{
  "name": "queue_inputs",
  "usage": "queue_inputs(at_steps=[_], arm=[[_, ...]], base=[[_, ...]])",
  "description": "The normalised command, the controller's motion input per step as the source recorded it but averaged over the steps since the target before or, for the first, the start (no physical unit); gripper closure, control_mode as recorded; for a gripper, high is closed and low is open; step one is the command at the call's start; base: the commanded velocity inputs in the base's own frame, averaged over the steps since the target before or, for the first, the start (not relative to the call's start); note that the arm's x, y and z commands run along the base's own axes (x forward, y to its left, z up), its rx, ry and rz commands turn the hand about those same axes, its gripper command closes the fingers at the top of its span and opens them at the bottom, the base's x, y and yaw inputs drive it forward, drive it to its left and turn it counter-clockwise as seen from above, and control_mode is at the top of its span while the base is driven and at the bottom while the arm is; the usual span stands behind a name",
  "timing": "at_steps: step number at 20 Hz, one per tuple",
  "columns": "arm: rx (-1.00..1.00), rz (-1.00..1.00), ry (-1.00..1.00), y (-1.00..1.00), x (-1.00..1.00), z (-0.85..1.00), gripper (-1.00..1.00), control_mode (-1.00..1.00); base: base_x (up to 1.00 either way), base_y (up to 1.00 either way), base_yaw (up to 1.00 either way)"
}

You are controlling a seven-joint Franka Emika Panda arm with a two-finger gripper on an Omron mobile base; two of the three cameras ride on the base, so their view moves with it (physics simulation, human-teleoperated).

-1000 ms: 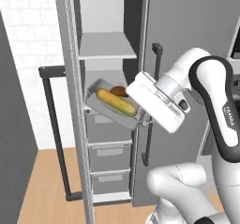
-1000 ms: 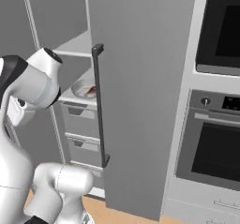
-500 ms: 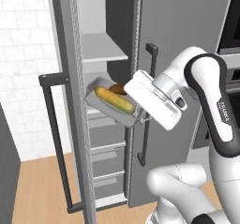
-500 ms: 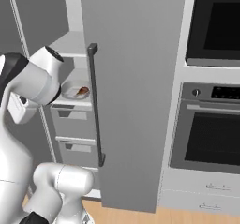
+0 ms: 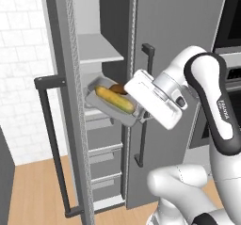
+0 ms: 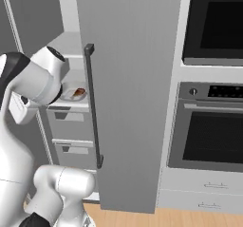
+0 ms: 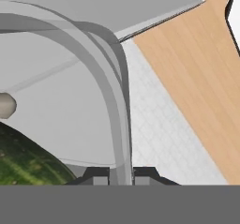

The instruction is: Take the meat container that has the chicken drumstick and place it on the second highest rack of the freezer. Then take the vegetable container that has the mushroom and cucumber and place it on the highest rack of the freezer.

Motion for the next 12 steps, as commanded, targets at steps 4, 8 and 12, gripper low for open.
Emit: queue_inputs(at_steps=[4, 8, 12], arm=[[0.01, -0.12, -0.1, 0.0, 0.01, 0.17, 1.0, -1.0], [0.0, -0.16, 0.0, -0.2, 0.49, 0.11, 1.0, -1.0], [0.0, -0.14, 0.0, -0.39, 0.84, 0.16, 1.0, -1.0]], base=[[0.0, 0.0, 0.0], [0.0, 0.0, 0.0], [0.0, 0.0, 0.0]])
